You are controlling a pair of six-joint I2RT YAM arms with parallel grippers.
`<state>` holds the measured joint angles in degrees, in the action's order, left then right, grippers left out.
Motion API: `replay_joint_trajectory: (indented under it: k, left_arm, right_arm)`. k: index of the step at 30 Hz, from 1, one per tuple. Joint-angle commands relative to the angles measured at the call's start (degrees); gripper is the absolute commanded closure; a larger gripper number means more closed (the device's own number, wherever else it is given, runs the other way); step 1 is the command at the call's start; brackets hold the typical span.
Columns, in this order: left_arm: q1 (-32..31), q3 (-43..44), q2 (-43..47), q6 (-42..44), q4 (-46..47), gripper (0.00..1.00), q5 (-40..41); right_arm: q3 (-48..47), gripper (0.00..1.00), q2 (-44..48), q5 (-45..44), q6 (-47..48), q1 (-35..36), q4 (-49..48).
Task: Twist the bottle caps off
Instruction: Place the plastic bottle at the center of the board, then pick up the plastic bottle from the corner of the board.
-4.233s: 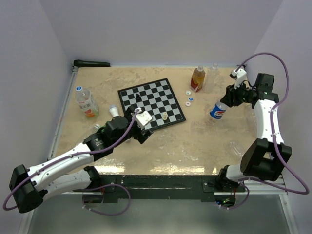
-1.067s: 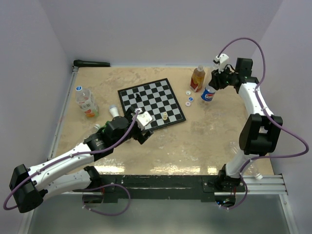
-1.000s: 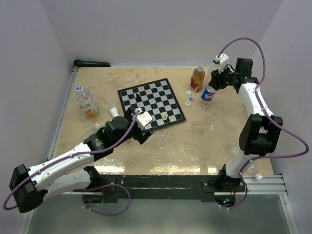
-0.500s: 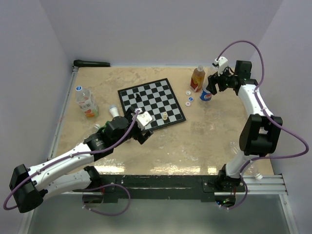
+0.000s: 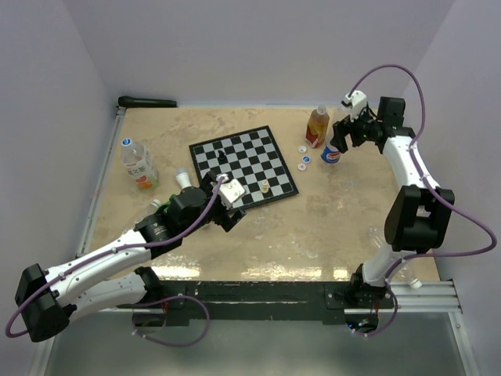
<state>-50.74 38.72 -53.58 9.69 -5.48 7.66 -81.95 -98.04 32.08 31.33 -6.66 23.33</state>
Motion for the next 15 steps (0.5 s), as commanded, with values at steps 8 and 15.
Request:
replay_joint_trajectory:
  k: [8,15]
  left_arm:
    - [0.2,0.1,0.4,0.9,1.2,0.00,-0.4]
    - [0.2,0.2,0.7,0.9,1.2,0.00,-0.2]
  right_arm:
    - [0.8,0.02,7.4,0.1,0.7,0.0,1.3]
    - [1.9,0.02,11.3,-1.7,2.6,-0.6,4.0]
